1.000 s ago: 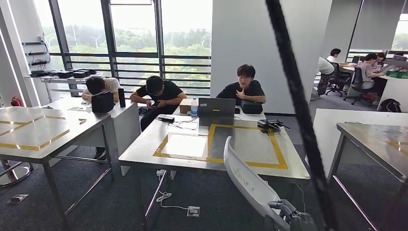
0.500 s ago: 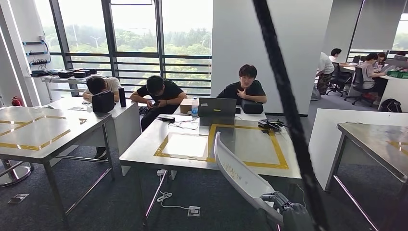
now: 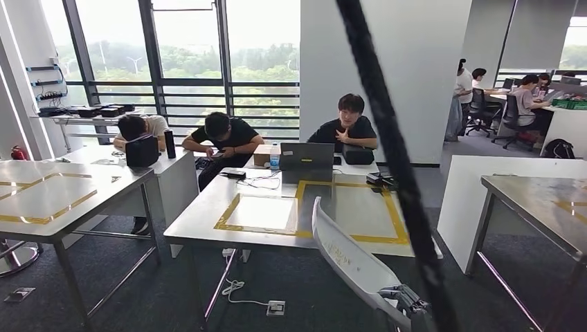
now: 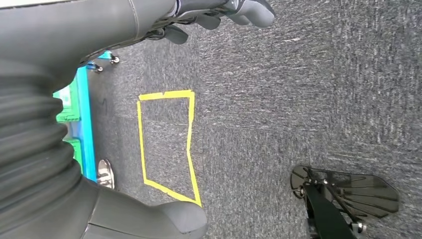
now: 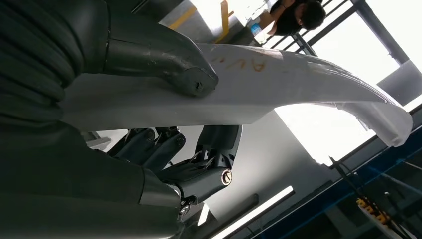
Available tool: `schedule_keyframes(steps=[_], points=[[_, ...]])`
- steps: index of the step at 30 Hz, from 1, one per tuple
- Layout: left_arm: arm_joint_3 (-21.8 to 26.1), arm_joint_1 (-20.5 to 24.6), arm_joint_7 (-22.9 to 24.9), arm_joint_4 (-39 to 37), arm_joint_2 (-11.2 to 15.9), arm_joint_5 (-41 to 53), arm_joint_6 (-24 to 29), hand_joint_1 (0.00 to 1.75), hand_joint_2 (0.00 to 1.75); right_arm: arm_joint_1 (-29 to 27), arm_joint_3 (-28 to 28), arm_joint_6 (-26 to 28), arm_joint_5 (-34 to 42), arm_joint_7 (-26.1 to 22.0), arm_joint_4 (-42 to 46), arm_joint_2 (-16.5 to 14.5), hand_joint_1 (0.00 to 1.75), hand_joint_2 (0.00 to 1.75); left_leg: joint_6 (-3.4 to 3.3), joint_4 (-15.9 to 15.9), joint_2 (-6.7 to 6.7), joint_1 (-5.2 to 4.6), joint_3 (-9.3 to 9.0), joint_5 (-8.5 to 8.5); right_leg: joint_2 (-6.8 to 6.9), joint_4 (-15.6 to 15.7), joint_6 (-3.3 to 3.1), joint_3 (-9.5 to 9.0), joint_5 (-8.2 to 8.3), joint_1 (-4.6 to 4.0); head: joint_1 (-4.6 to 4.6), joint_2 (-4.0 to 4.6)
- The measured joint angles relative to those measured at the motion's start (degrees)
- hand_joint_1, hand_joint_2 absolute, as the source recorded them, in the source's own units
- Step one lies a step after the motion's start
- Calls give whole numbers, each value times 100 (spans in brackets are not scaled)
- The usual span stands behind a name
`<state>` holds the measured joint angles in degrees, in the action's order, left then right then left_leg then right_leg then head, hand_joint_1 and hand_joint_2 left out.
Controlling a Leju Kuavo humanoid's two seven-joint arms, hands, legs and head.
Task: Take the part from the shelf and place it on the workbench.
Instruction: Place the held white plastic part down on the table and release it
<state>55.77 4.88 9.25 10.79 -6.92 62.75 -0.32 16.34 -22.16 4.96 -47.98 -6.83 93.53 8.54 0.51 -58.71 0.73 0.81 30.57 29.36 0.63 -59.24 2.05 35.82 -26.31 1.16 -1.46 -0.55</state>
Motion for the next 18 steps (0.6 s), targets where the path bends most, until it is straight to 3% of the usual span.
schedule_keyframes(steps=[2, 4, 5, 8, 10, 11, 12, 14, 15, 16, 18], points=[[1, -15, 3, 1, -2, 1, -16, 0, 175, -78, 19, 20, 1, -1, 9, 10, 175, 175, 99, -54, 11, 11, -60, 34, -15, -4, -136, -69, -69, -27, 10, 0], [1, -18, 1, 0, -7, 1, -40, 0, 175, -109, 42, 47, 1, -5, 21, 21, 175, 175, 157, -275, 2, 30, -34, 46, -46, 1, -253, -201, -80, -21, 24, 0], [1, -11, -6, -1, -12, 1, -60, 0, 175, -107, 50, 59, 2, -6, 24, 23, 175, 175, 170, -508, -6, 34, 93, 68, -58, 3, -296, -273, -114, -22, 30, 0], [1, -7, -23, -7, -25, 1, -107, 0, 175, -119, 66, 70, 4, -4, 26, 25, 175, 175, 176, -1497, -25, 24, 824, 361, -87, 7, -369, -416, -256, -46, 40, 0], [1, -36, -23, -8, -24, 1, -115, 0, 175, -133, 69, 69, 8, -3, 26, 25, 175, 175, 154, -1688, -35, 17, 1153, 545, -131, 7, -379, -553, -377, -62, 43, 0], [1, -49, -24, -8, -23, 1, -118, 0, 175, -135, 70, 69, 9, -3, 26, 25, 175, 175, 132, -1525, -38, 8, 1201, 491, -153, 8, -372, -650, -452, -66, 44, 0], [1, -58, -28, -8, -23, 1, -120, 0, 175, -134, 72, 69, 9, -3, 26, 25, 175, 175, 104, -1205, -42, -4, 1173, 290, -168, 9, -359, -754, -531, -67, 46, 0], [1, -71, -39, -9, -22, 1, -121, 0, 175, -135, 74, 69, 10, -3, 24, 26, 175, 175, 41, -491, -47, -37, 1066, -368, -184, 16, -312, -923, -700, -78, 51, 1], [1, -75, -49, -10, -24, 1, -121, 0, 175, -133, 75, 67, 16, -4, 23, 26, 175, 175, 20, -283, -52, -55, 1017, -592, -190, 39, -281, -984, -783, -87, 51, 1], [1, -78, -60, -11, -27, 1, -121, 0, 175, -130, 80, 65, 25, -6, 22, 30, 175, 175, -3, -179, -58, -61, 981, -701, -197, 41, -244, -1039, -821, -98, 50, 1], [1, -69, -85, -12, -40, 1, -121, 0, 175, -111, 104, 68, 49, -20, 22, 45, 175, 175, -57, -141, -68, -57, 868, -625, -193, -91, -179, -1044, -745, -103, 43, 0]])
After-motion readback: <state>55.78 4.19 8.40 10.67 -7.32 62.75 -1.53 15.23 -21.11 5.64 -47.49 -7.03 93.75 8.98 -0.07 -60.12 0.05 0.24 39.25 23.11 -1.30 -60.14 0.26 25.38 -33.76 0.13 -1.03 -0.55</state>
